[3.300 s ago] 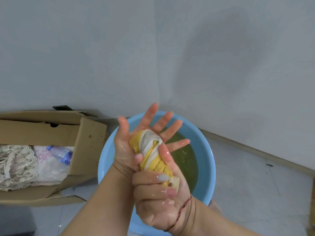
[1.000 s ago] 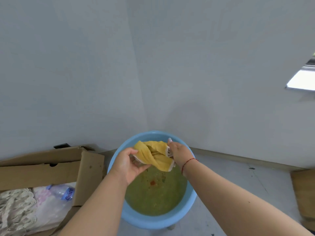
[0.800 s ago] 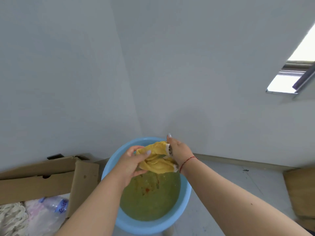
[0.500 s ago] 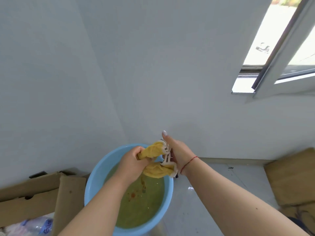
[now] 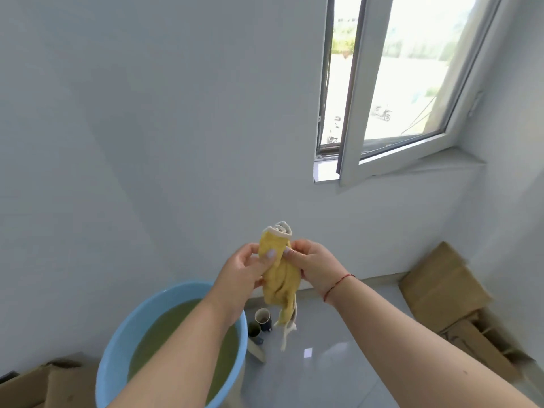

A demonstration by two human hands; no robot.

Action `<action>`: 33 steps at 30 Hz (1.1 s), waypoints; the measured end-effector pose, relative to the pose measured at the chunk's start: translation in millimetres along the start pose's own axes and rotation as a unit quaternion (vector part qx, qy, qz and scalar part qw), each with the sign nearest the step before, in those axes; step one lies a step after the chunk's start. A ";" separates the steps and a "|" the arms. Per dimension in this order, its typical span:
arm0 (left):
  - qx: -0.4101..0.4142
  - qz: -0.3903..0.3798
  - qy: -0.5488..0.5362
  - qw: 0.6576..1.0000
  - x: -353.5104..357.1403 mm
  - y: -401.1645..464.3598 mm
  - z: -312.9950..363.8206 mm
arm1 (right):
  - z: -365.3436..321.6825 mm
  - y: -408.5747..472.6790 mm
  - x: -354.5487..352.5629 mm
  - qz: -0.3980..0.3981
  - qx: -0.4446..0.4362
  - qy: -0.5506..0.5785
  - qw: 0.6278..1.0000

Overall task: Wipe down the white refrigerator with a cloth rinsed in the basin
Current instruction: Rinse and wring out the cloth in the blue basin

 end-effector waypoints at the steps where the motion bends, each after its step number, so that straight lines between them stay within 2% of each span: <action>1: 0.005 -0.002 -0.011 1.000 8.0 -0.5 7.1 | -5.5 -7.0 -9.7 0.011 -0.009 -0.002 1.000; 5: 0.020 -0.007 -0.097 0.995 30.7 -4.7 35.6 | -31.5 -34.4 -51.3 0.083 -0.051 0.023 0.995; 9: 0.028 -0.065 -0.089 0.994 56.3 -9.7 57.3 | -48.2 -57.4 -67.6 0.101 -0.072 0.040 0.991; 14: 0.024 -0.140 -0.077 0.987 75.2 -10.2 79.1 | -59.2 -85.1 -72.0 0.021 -0.075 0.219 0.973; 17: 0.019 -0.165 -0.067 0.984 80.2 -11.9 86.6 | -65.5 -98.1 -70.5 -0.009 -0.084 0.228 0.970; 19: 0.014 -0.183 -0.056 0.981 82.2 -13.7 86.8 | -68.9 -103.1 -69.7 0.034 -0.094 0.181 0.978; 22: 0.009 -0.213 -0.052 0.976 83.2 -18.5 89.4 | -79.6 -117.5 -73.5 0.178 -0.136 -0.045 0.974; 24: -0.001 -0.236 -0.037 0.971 84.6 -18.4 89.4 | -83.1 -123.2 -72.6 0.201 -0.146 -0.113 0.962; 27: 0.008 -0.297 0.050 0.954 88.9 -24.3 93.5 | -88.7 -142.3 -73.6 0.244 -0.175 -0.077 0.951; 30: 0.038 -0.274 0.146 0.950 87.3 -24.0 100.0 | -88.9 -161.7 -78.7 0.295 -0.164 -0.056 0.940; 33: 0.080 -0.282 0.178 0.939 95.6 -23.5 111.4 | -89.4 -185.5 -83.9 0.328 -0.152 -0.016 0.932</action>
Point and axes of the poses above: each hand's wrist, its own y-axis towards the middle knuckle, its own x-axis out of the palm, z = x × y, the point moved 6 cm from there along y, towards the middle knuckle, and after that the axes turned 4 degrees about -z, right-handed, at the moved point
